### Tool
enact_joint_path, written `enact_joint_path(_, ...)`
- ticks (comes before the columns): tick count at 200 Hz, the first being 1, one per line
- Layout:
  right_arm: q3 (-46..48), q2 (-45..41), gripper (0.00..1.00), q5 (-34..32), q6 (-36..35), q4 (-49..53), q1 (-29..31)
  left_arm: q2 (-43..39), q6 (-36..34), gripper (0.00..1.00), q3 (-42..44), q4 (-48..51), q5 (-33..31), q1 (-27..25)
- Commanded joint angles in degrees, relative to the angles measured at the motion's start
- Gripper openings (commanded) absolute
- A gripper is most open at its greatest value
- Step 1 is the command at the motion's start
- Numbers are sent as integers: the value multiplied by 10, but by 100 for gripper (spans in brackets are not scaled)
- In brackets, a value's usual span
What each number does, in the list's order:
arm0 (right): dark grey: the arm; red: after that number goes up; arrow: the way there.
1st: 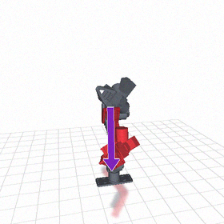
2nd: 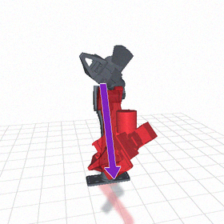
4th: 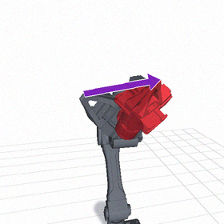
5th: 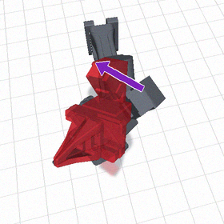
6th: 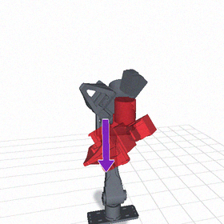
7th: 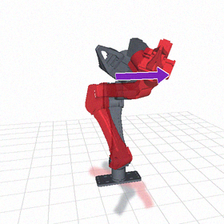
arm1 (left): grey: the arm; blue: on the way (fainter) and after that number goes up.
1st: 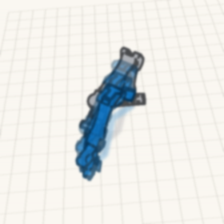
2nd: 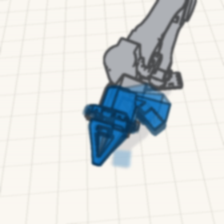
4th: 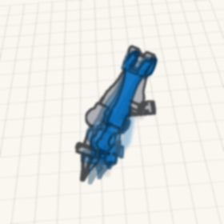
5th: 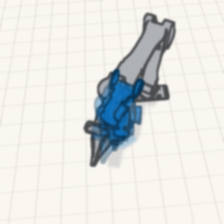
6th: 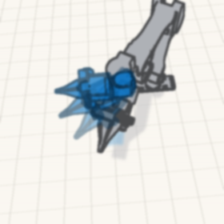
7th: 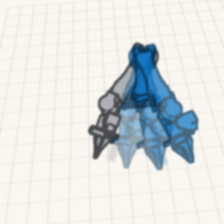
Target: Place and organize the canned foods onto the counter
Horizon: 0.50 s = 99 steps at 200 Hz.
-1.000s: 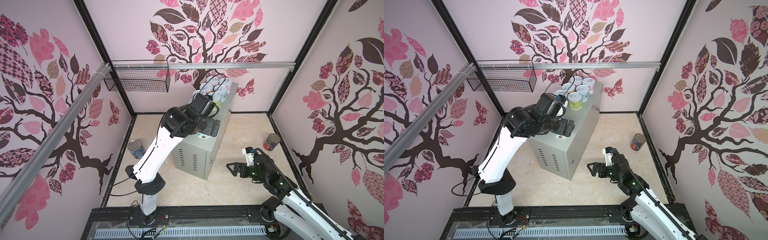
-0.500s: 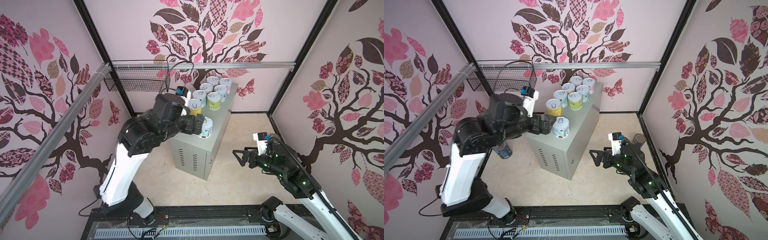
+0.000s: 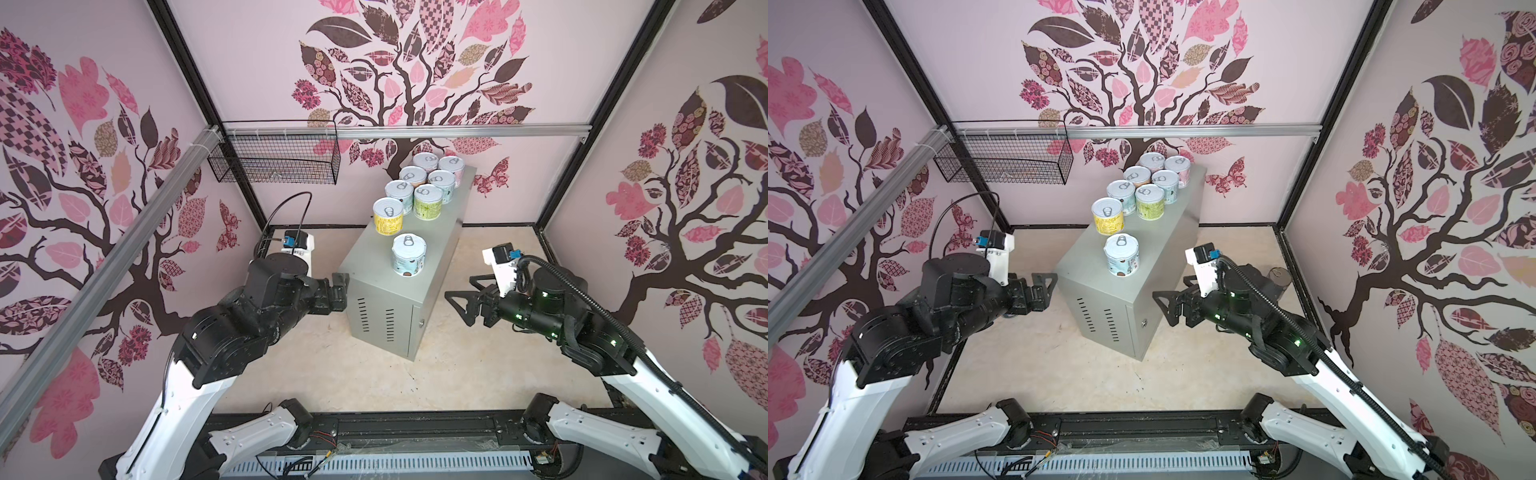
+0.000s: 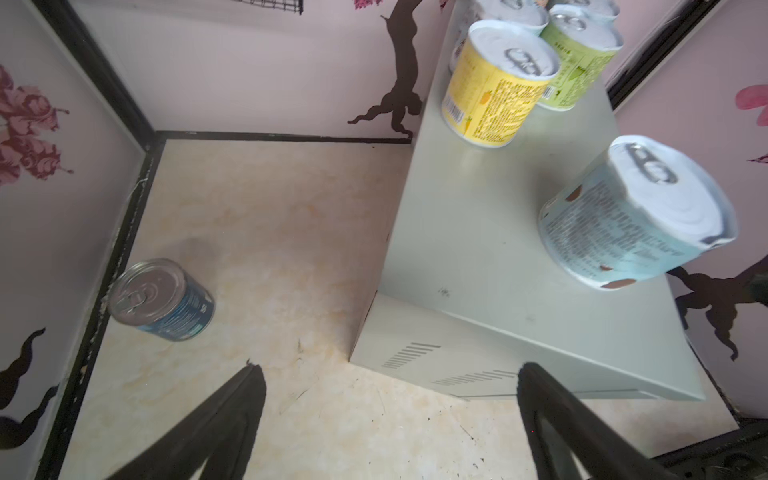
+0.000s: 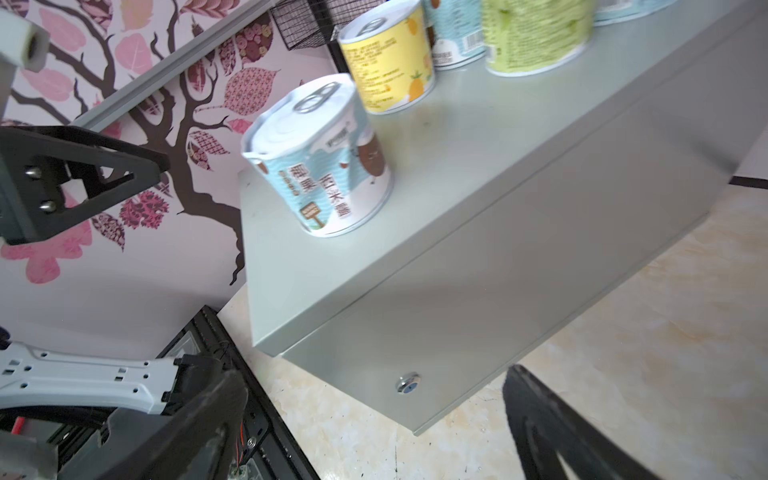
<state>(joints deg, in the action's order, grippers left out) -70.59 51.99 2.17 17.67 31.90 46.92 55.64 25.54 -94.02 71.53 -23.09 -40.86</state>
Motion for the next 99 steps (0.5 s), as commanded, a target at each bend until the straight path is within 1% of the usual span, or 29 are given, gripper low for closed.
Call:
enact_joint_path(1,-17,16,100,-63,-7,3,20,-48,22,98,45,-20,-41,3)
enact_joint_path(18,-25,24,100,-64,-4,-6,21,-72,27,98,81,-19,-42,3)
enact_joint_path(46,-63,49,100,-76,-15,1,29,-96,35,98,143,-27,-41,4)
enact_joint_path(59,-86,64,100,-94,-24,9,46,-107,37,98,170,-37,-38,5)
enact_joint_path(73,-112,84,100,-130,-36,20,75,-115,40,98,196,-48,-36,11)
enact_joint_path(88,-142,112,100,-159,-46,33,102,-122,40,98,220,-60,-14,36)
enact_joint_path(99,-159,130,100,-165,-47,39,106,-129,36,98,240,-71,28,80)
